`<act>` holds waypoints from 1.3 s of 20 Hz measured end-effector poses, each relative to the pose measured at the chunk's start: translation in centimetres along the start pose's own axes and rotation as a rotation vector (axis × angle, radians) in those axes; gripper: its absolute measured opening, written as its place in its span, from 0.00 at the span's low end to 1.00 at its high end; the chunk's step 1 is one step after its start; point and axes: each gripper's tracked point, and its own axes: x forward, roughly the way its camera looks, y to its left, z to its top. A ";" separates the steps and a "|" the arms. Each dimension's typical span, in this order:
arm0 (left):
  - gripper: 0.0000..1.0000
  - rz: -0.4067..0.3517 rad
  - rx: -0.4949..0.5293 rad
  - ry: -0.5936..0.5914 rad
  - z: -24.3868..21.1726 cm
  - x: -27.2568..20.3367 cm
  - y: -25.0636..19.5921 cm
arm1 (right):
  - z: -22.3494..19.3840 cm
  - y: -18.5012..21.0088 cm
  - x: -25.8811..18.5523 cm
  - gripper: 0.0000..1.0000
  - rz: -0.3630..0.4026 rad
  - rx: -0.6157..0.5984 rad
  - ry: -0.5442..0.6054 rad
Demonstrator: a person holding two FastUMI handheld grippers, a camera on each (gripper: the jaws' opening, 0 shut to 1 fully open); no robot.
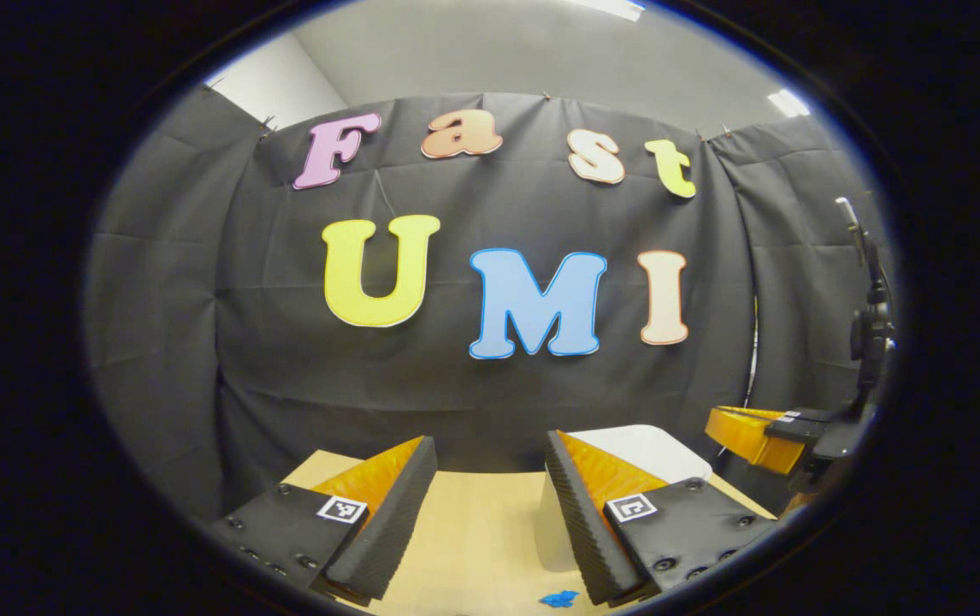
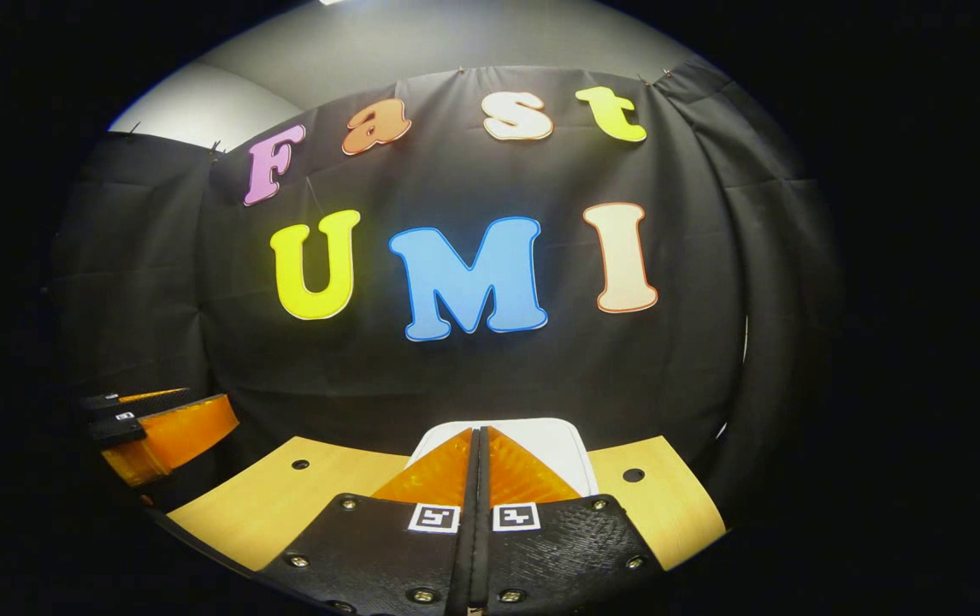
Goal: Press the lid of the desktop garbage bin to open it, pick up the crumpled paper on the desktop and throw it into the bin, then pick up the pop can on the desktop and drop it into the bin, and finally close the garbage bin lid.
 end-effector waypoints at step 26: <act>0.87 0.038 0.029 0.024 -1.3 1.1 1.4 | -9.8 0.7 5.5 0.00 0.025 0.080 0.201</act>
